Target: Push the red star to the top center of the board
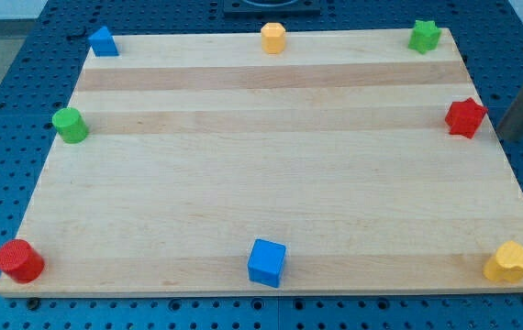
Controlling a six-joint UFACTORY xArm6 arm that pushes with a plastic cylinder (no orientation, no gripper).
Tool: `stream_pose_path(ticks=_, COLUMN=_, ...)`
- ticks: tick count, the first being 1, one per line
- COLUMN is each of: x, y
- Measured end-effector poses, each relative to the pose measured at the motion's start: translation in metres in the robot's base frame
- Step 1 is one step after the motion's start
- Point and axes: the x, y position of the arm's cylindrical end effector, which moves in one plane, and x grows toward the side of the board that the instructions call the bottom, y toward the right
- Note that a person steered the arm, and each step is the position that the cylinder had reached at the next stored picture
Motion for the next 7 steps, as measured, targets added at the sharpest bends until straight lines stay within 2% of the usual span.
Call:
stream_pose_path(ticks=2, x=-0.002, y=-0.031)
stream_pose_path(ticks=3, x=-0.017, y=-0.063)
stream_pose_path(ticks=7, x=-0.141, y=-0.232)
